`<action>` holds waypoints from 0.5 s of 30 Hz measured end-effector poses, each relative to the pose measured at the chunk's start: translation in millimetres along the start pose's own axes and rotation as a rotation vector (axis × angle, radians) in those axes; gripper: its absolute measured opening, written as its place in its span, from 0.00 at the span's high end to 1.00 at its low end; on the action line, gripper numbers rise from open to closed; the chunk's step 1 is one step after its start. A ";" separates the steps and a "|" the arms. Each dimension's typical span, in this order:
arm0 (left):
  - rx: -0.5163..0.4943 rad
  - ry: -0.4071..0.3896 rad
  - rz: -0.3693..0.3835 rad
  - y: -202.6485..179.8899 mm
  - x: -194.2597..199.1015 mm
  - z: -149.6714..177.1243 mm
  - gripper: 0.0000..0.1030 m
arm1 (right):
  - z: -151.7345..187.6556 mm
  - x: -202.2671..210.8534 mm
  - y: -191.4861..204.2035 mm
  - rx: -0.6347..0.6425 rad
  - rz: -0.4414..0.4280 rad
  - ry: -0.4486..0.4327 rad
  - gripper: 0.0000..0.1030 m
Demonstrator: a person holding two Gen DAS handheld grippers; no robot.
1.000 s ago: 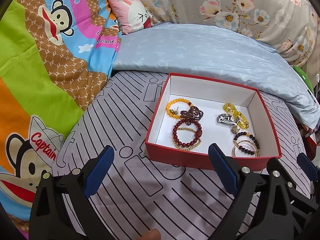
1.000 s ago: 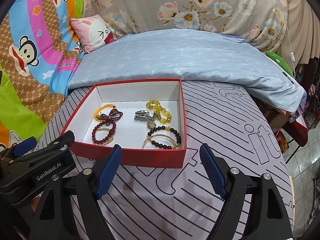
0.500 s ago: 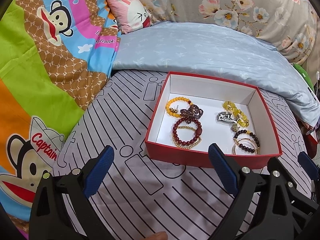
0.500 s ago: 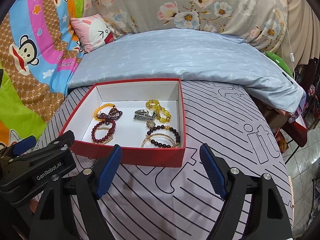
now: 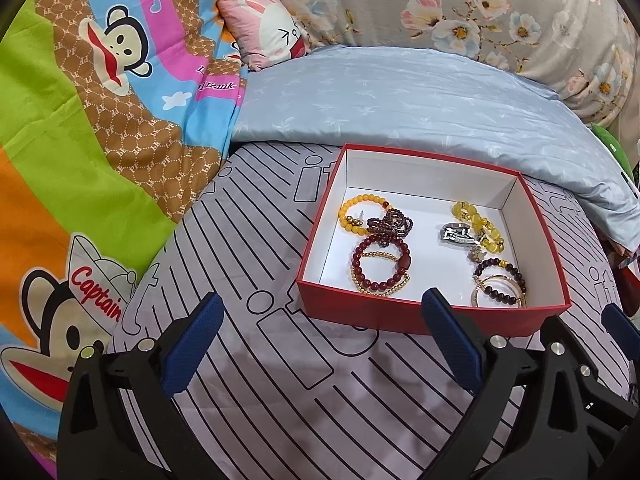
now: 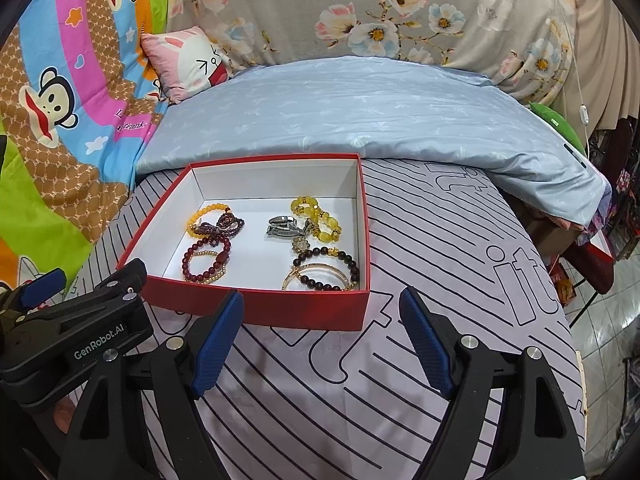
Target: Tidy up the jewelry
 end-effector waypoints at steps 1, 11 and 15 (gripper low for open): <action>0.001 0.001 -0.004 -0.2 -0.1 0.4 0.08 | -0.3 0.0 -0.1 0.002 0.001 -0.001 0.25; -0.003 -0.005 -0.016 0.2 1.5 0.7 0.08 | 0.5 0.4 0.1 0.007 0.004 -0.002 0.25; -0.003 -0.005 -0.016 -0.4 2.1 1.7 0.08 | 0.5 0.4 0.4 0.006 0.003 -0.002 0.25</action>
Point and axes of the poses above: each gripper's, at about its wrist camera, not at the fingertips, and x roughly against the way its jaws point, y to its left, z to its underside, the point moved 4 cm from there along -x, roughly the way its jaws point, and after that the axes turned 14 degrees about -x, right-handed, at the moved point
